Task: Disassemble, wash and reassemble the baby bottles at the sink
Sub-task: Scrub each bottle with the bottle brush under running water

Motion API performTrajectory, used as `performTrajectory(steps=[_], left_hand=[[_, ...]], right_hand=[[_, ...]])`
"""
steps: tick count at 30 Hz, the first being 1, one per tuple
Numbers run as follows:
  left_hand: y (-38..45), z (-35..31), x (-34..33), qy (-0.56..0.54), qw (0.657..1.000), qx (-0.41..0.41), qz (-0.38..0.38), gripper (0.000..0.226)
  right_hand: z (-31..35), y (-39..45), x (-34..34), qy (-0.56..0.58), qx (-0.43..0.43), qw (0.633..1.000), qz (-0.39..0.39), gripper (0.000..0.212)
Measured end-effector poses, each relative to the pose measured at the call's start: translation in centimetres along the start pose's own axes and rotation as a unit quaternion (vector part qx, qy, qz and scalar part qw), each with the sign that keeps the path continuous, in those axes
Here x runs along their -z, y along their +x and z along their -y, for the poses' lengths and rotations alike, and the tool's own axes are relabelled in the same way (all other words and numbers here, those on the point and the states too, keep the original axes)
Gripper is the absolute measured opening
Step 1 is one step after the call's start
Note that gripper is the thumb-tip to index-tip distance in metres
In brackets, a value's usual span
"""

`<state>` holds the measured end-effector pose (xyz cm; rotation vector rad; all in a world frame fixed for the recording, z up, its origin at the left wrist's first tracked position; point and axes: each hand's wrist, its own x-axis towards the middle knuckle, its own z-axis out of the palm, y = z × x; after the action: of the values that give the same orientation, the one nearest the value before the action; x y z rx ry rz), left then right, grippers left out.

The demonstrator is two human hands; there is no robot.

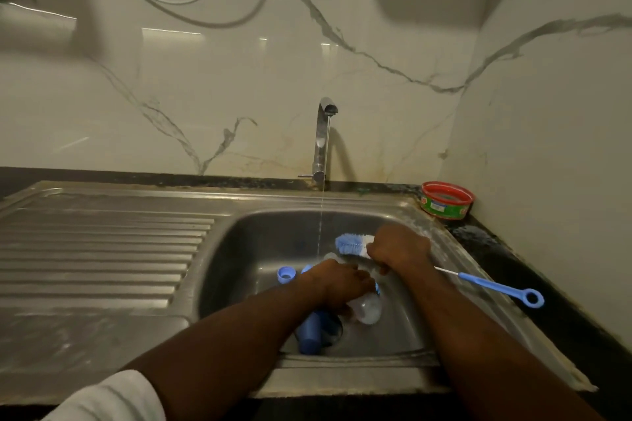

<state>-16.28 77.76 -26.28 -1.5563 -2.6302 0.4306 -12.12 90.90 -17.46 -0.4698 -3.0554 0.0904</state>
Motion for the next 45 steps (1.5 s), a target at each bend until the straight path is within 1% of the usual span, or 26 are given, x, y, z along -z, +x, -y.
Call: performTrajectory(steps=[4, 6, 9, 11, 12, 15, 17, 21, 22, 23, 24, 26, 27, 31, 32, 33, 34, 36, 37, 38, 39, 40, 42, 44, 45], left_hand=[[-1.0, 1.8, 0.2, -0.125, 0.988, 0.072, -0.052, 0.068], [-1.6, 2.5, 0.1, -0.206, 0.969, 0.114, -0.070, 0.069], [-2.0, 3.5, -0.1, -0.308, 0.921, 0.208, -0.114, 0.070], [-2.1, 4.3, -0.5, -0.366, 0.875, 0.270, -0.164, 0.064], [-2.1, 4.8, -0.9, -0.394, 0.853, 0.287, -0.188, 0.059], [-2.4, 5.7, -1.2, -0.480, 0.790, 0.296, -0.239, 0.049], [-2.6, 6.0, -0.9, -0.489, 0.772, 0.302, -0.272, 0.048], [-2.7, 6.2, -0.2, -0.504, 0.740, 0.308, -0.322, 0.056], [-2.6, 6.1, -0.1, -0.512, 0.727, 0.317, -0.331, 0.058], [-2.5, 6.0, 0.2, -0.528, 0.705, 0.329, -0.340, 0.059], [-2.2, 6.0, 0.5, -0.553, 0.673, 0.344, -0.350, 0.059], [-1.3, 6.4, 1.6, -0.614, 0.594, 0.372, -0.364, 0.060], [-0.8, 6.5, 2.2, -0.639, 0.560, 0.381, -0.365, 0.060], [1.3, 6.0, 3.9, -0.707, 0.449, 0.399, -0.373, 0.049], [1.5, 5.6, 4.2, -0.724, 0.431, 0.394, -0.367, 0.044], [1.8, 5.3, 4.2, -0.735, 0.432, 0.382, -0.356, 0.041], [1.9, 5.2, 4.1, -0.732, 0.453, 0.369, -0.351, 0.041], [1.8, 5.5, 3.7, -0.716, 0.494, 0.333, -0.365, 0.050], [1.6, 5.7, 3.4, -0.712, 0.501, 0.311, -0.380, 0.053], [1.2, 5.8, 3.1, -0.710, 0.508, 0.292, -0.391, 0.050], [0.7, 5.9, 2.7, -0.703, 0.522, 0.278, -0.395, 0.046], [0.3, 6.0, 2.2, -0.686, 0.548, 0.275, -0.392, 0.043], [-0.2, 6.4, 1.5, -0.628, 0.607, 0.297, -0.386, 0.048], [-0.5, 6.8, 1.8, -0.578, 0.638, 0.323, -0.393, 0.054], [-0.6, 6.8, 2.2, -0.561, 0.641, 0.336, -0.402, 0.056]], right_hand=[[0.1, 0.0, 0.1, 0.005, -0.005, 1.000, -0.029, 0.032], [0.1, 0.0, 0.3, 0.016, -0.013, 0.999, -0.038, 0.032], [0.1, -0.1, 0.7, 0.043, -0.014, 0.997, -0.059, 0.033], [0.0, -0.2, 0.9, 0.055, -0.010, 0.996, -0.073, 0.034], [0.0, -0.2, 0.9, 0.060, -0.010, 0.995, -0.078, 0.034], [0.2, -0.2, 0.8, 0.058, -0.009, 0.994, -0.093, 0.036], [0.3, -0.3, 0.9, 0.054, -0.006, 0.994, -0.097, 0.037], [0.4, -0.4, 0.9, 0.047, -0.003, 0.993, -0.107, 0.036], [0.5, -0.4, 0.9, 0.044, -0.004, 0.993, -0.105, 0.037], [0.6, -0.4, 1.0, 0.041, -0.005, 0.994, -0.104, 0.037], [0.6, -0.4, 1.0, 0.038, -0.007, 0.994, -0.102, 0.037], [0.7, -0.3, 1.0, 0.032, -0.004, 0.995, -0.098, 0.036], [0.7, -0.4, 1.0, 0.032, -0.003, 0.995, -0.096, 0.036], [0.7, -0.4, 0.8, 0.029, -0.009, 0.995, -0.094, 0.037], [0.7, -0.3, 0.8, 0.034, -0.012, 0.995, -0.096, 0.037], [0.6, -0.4, 0.8, 0.039, -0.015, 0.994, -0.099, 0.036], [0.4, -0.3, 0.9, 0.044, -0.015, 0.993, -0.104, 0.035], [0.1, -0.4, 0.9, 0.056, -0.018, 0.992, -0.112, 0.034], [0.0, -0.5, 1.0, 0.059, -0.019, 0.991, -0.116, 0.033], [-0.1, -0.6, 1.1, 0.060, -0.020, 0.991, -0.122, 0.032], [-0.1, -0.7, 1.2, 0.064, -0.022, 0.990, -0.127, 0.031], [-0.1, -0.8, 1.4, 0.071, -0.022, 0.988, -0.133, 0.031], [0.1, -1.1, 1.8, 0.083, -0.017, 0.985, -0.148, 0.031], [0.4, -1.3, 2.2, 0.098, 0.001, 0.981, -0.165, 0.033], [0.6, -1.4, 2.3, 0.107, 0.018, 0.978, -0.177, 0.034]])
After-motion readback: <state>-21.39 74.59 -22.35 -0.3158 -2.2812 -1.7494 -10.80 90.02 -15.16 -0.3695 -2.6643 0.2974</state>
